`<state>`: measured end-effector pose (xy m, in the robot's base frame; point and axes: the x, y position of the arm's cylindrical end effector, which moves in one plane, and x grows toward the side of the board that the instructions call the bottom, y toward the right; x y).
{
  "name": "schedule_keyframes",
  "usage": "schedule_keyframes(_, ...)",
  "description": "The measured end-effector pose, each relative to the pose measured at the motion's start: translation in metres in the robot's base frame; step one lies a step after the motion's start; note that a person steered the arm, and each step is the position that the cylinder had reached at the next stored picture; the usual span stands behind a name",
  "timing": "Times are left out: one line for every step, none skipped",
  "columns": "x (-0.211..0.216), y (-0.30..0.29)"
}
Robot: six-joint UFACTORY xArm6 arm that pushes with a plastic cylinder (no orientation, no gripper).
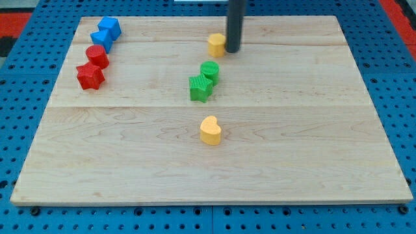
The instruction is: Place the yellow hexagon to the top center of the board
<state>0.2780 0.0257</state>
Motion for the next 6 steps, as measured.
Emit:
schedule_keyframes(0.018,0.027)
schedule_keyframes(0.023,-0.005)
schedule_keyframes(0.021,-0.054)
schedule_keyframes(-0.001,-0.042)
schedule_keyframes(-0.021,-0.025)
schedule_keyframes(-0.020,-0.028)
